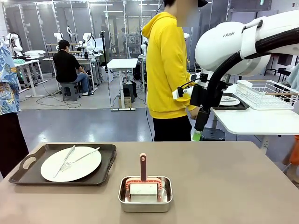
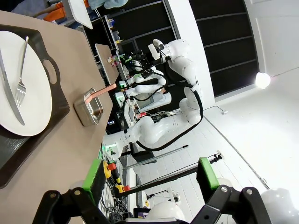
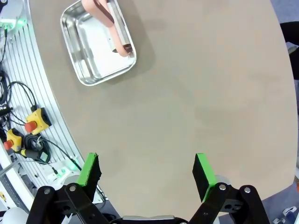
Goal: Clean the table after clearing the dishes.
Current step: When the left (or right) Handle tray is removed, use the left hand (or right hand) to clean the left (or right) side of the table with the Lint Roller.
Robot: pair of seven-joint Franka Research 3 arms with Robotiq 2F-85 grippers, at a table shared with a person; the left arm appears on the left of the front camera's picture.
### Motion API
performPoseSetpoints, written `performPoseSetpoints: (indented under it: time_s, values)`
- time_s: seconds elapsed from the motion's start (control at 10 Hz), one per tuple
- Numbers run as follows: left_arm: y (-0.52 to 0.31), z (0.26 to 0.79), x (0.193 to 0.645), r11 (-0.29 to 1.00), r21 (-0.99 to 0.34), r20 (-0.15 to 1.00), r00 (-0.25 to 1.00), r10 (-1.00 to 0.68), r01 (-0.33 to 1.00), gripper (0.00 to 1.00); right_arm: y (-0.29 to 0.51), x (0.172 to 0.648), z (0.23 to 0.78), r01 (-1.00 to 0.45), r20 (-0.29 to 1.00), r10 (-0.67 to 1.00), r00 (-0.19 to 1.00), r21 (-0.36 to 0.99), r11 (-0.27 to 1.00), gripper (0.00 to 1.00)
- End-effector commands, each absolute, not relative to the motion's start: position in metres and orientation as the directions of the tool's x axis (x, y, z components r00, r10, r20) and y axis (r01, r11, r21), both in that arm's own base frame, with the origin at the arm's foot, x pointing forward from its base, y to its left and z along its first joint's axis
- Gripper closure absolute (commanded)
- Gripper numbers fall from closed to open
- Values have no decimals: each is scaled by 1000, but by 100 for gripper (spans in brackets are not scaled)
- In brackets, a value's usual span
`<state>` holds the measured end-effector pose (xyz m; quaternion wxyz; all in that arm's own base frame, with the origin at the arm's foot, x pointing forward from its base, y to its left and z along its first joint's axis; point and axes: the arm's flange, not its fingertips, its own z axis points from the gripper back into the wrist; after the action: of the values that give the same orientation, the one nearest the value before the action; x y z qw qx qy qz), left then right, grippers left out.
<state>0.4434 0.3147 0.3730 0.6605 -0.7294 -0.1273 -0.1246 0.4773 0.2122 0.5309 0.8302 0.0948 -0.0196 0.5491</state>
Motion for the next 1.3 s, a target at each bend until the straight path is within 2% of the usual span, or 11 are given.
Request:
performPoseSetpoints:
  time_s: [0.0, 0.4, 0.5, 0.7, 0.8, 1.0, 1.2]
  values:
    - [313, 374, 439, -80, -928, 361, 932, 34, 363, 0, 211, 484, 534, -909, 144, 899, 413, 136, 395, 0]
    - [313, 374, 439, -80, -928, 361, 932, 34, 363, 0, 209, 483, 533, -912, 142, 904, 404, 134, 387, 0]
    - [313, 374, 439, -80, -928, 361, 932, 34, 363, 0, 224, 487, 534, -936, 106, 930, 351, 67, 346, 0]
    - [313, 374, 439, -80, -928, 361, 932, 34, 363, 0, 272, 483, 535, -982, 118, 976, 184, 61, 178, 0]
    - [313, 374, 439, -80, -928, 361, 932, 34, 363, 0, 292, 480, 532, -989, 84, 987, 138, 62, 133, 0]
    - [313, 374, 439, -80, -928, 361, 932, 34, 363, 0, 337, 478, 532, -998, 52, 996, 69, 2, 69, 0]
    - [313, 374, 439, -80, -928, 361, 932, 34, 363, 0, 371, 465, 525, -996, -51, 996, 71, -58, 68, 0]
